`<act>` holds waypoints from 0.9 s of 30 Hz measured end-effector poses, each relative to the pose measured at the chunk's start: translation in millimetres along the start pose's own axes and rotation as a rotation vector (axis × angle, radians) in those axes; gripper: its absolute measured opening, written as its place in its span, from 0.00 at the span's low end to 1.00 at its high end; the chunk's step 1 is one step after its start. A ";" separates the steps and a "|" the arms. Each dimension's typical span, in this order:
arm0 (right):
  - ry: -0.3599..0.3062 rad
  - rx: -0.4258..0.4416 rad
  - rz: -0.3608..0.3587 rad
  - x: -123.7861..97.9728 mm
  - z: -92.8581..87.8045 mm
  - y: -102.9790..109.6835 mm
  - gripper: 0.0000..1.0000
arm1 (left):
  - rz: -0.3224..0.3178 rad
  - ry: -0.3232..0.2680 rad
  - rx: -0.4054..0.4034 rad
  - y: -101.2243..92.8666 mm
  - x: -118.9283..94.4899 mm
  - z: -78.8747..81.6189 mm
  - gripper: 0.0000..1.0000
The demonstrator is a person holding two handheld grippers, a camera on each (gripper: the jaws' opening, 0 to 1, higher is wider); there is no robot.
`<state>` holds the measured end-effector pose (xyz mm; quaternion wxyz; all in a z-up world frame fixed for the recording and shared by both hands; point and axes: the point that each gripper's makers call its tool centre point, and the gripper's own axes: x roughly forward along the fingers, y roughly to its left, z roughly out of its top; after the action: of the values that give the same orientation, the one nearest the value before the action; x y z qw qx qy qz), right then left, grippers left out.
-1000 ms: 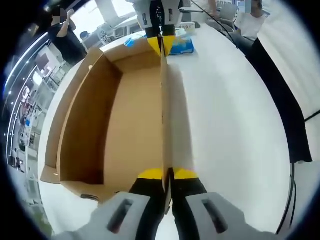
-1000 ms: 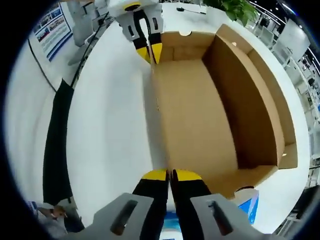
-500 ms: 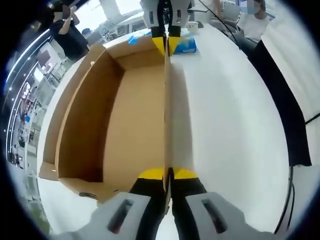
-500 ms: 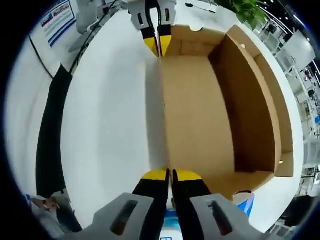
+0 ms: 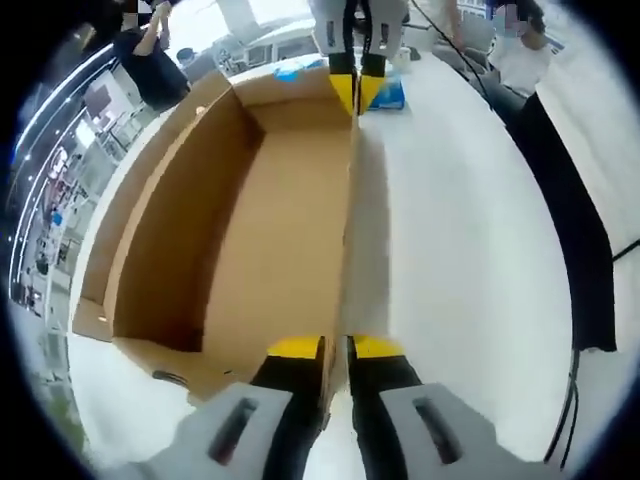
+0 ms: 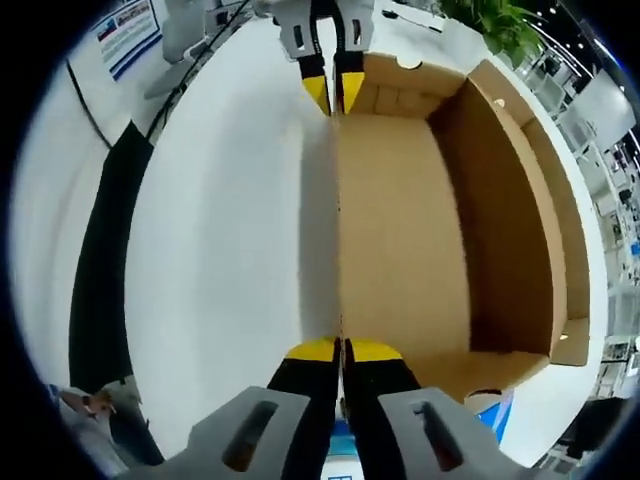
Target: Operate the shoe box by opening the lid, removing the specified soft item, and placing it in the target area until the item is outside and the box remains undamaged.
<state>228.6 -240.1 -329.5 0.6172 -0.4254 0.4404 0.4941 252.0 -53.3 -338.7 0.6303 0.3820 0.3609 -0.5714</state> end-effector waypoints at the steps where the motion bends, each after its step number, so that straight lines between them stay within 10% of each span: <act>1: 0.000 0.009 0.001 -0.3 0.0 -1.4 0.00 | -0.008 -0.009 -0.041 -0.2 -0.7 2.0 0.18; 13: -0.037 -0.098 -0.013 -1.4 0.5 0.4 0.00 | -0.086 -0.221 -0.406 -1.0 -36.2 39.5 0.54; 27: -0.037 -0.107 -0.020 -0.8 0.2 -0.3 0.00 | 0.001 -0.586 -0.745 20.5 -85.6 66.2 0.99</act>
<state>228.8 -240.2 -328.7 0.6066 -0.4528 0.3975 0.5187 266.2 -73.3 -231.4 0.7999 -0.0470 0.3481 -0.4866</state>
